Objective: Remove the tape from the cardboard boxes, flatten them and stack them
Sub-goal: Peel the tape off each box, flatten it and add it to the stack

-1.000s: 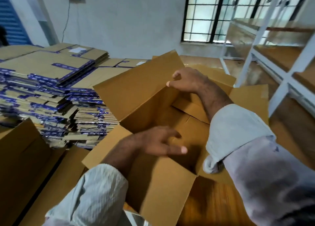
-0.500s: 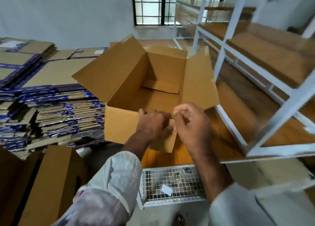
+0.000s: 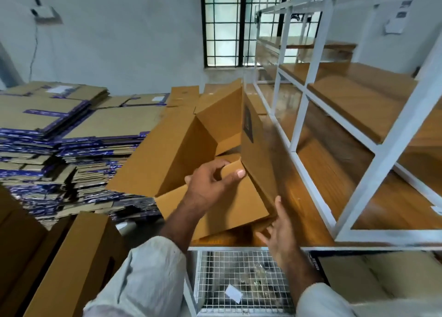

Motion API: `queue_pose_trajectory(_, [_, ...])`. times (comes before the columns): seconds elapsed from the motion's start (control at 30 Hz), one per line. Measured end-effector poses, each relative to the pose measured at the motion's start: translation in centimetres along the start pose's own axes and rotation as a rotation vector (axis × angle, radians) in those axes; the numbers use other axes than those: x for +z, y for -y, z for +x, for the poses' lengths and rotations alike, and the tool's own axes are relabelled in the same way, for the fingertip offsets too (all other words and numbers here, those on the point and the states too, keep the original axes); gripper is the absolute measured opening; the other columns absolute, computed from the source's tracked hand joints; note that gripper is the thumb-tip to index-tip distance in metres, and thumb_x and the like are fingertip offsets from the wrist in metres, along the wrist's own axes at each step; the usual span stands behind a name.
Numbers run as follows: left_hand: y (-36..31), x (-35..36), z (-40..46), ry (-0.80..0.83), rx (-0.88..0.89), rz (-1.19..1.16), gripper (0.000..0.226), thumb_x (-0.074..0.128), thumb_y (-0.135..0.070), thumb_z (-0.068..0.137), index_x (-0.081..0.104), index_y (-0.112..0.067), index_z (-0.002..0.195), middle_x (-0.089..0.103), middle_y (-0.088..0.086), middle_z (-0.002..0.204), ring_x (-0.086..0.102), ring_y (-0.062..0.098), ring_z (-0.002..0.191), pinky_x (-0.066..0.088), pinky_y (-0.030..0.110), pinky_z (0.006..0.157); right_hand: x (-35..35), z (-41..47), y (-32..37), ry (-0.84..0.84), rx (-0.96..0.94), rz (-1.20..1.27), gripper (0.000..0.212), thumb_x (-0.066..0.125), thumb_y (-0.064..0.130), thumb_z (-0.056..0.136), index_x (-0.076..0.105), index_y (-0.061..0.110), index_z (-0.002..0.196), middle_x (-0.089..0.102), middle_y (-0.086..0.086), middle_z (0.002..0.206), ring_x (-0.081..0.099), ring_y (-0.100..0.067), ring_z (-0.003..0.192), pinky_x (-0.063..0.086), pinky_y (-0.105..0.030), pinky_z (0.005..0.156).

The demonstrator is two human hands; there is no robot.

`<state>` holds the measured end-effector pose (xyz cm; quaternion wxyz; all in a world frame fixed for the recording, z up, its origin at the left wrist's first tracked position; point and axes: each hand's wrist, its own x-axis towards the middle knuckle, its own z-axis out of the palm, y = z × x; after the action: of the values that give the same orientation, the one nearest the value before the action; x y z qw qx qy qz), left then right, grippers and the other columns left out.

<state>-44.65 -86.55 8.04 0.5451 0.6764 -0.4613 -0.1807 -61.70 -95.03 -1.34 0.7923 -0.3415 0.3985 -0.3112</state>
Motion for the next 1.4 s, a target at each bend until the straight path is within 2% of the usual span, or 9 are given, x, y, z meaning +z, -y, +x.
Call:
queue_pose_trajectory(0.1, [-0.2, -0.5, -1.0, -0.095, 0.006, -0.281, 0.038, 0.073, -0.058, 0.078, 0.073, -0.021, 0.087, 0.069, -0.004, 0.086, 0.062, 0.013, 0.087, 0.048, 0.03, 0.079, 0.7, -1.1, 1.1, -0.015, -0.191, -0.078, 0.118, 0.062, 0.093, 0.059, 0.038, 0.031, 0.157, 0.033, -0.003, 0.166, 0.031, -0.031, 0.151, 0.032, -0.055, 0.117])
queue_pose_trajectory(0.33, [3.1, 1.4, -4.8, -0.205, -0.293, -0.725, 0.054, 0.046, -0.056, 0.098, 0.062, -0.02, 0.135, 0.069, 0.008, 0.131, 0.064, 0.024, 0.123, 0.045, 0.046, 0.105, 0.1, -0.2, 3.3, 0.002, -0.503, -0.551, 0.096, 0.057, 0.088, 0.076, 0.031, 0.039, 0.155, 0.047, 0.009, 0.155, 0.045, -0.02, 0.142, 0.035, -0.053, 0.118])
queue_pose_trajectory(0.53, [0.6, 2.7, -3.5, -0.44, -0.399, -0.779, 0.02, 0.05, -0.032, 0.102, 0.064, -0.023, 0.092, 0.066, -0.002, 0.081, 0.061, 0.021, 0.089, 0.045, 0.04, 0.083, -1.3, 0.0, 3.4, 0.081, -0.3, -0.631, 0.095, 0.054, 0.086, 0.078, 0.022, 0.041, 0.156, 0.041, 0.006, 0.156, 0.042, -0.024, 0.142, 0.039, -0.046, 0.109])
queue_pose_trajectory(0.73, [1.4, 1.9, -3.0, -0.408, -0.335, -0.907, 0.008, 0.055, -0.029, 0.096, 0.058, -0.021, 0.094, 0.064, 0.0, 0.091, 0.057, 0.024, 0.098, 0.041, 0.044, 0.09, -1.0, -0.5, 3.7, 0.091, -0.299, -0.65, 0.115, 0.05, 0.1, 0.061, 0.025, 0.042, 0.157, 0.045, 0.01, 0.154, 0.043, -0.023, 0.142, 0.038, -0.056, 0.114])
queue_pose_trajectory(0.87, [1.9, 0.8, -3.4, -0.391, -0.288, -0.931, 0.019, 0.055, -0.038, 0.098, 0.062, -0.021, 0.103, 0.066, 0.004, 0.102, 0.06, 0.027, 0.104, 0.044, 0.049, 0.098, 0.1, -0.9, 4.4, 0.097, -0.424, -0.697, 0.07, 0.051, 0.076, 0.089, 0.032, 0.047, 0.15, 0.051, 0.013, 0.145, 0.049, -0.019, 0.136, 0.043, -0.051, 0.11])
queue_pose_trajectory(1.0, [2.7, -0.6, -4.3, -0.471, -0.222, -1.059, 0.023, 0.051, -0.036, 0.102, 0.066, -0.023, 0.089, 0.067, 0.003, 0.097, 0.064, 0.025, 0.095, 0.05, 0.043, 0.085, 2.8, -1.5, 5.6, 0.061, -0.694, -0.916, 0.066, 0.049, 0.063, 0.098, 0.023, 0.051, 0.158, 0.041, 0.009, 0.159, 0.042, -0.017, 0.141, 0.041, -0.039, 0.104])
queue_pose_trajectory(1.1, [4.5, -0.3, -5.3, -0.556, -0.265, -1.165, 0.031, 0.048, -0.037, 0.102, 0.071, -0.019, 0.111, 0.074, 0.007, 0.101, 0.069, 0.025, 0.094, 0.054, 0.042, 0.085, 5.8, -2.5, 6.6, -0.011, -0.95, -1.144, 0.063, 0.043, 0.067, 0.098, 0.026, 0.052, 0.157, 0.032, 0.006, 0.165, 0.031, -0.021, 0.149, 0.032, -0.05, 0.115])
queue_pose_trajectory(1.23, [8.8, 0.7, -7.2, -0.487, -0.519, -1.082, 0.056, 0.048, -0.055, 0.099, 0.058, -0.017, 0.138, 0.072, 0.017, 0.114, 0.065, 0.035, 0.095, 0.059, 0.046, 0.07, 10.1, -3.1, 6.8, 0.002, -1.034, -1.537, 0.06, 0.045, 0.057, 0.103, 0.025, 0.047, 0.158, 0.026, 0.002, 0.167, 0.028, -0.028, 0.149, 0.02, -0.049, 0.121])
queue_pose_trajectory(1.4, [13.4, 0.5, -9.7, -0.22, -0.814, -0.729, 0.048, 0.037, -0.046, 0.108, 0.06, -0.004, 0.111, 0.069, 0.029, 0.108, 0.064, 0.046, 0.098, 0.055, 0.047, 0.08, 11.0, -1.0, 3.3, 0.062, -0.883, -1.767, 0.061, 0.048, 0.053, 0.103, 0.022, 0.048, 0.158, 0.023, -0.004, 0.167, 0.024, -0.036, 0.15, 0.023, -0.052, 0.121])
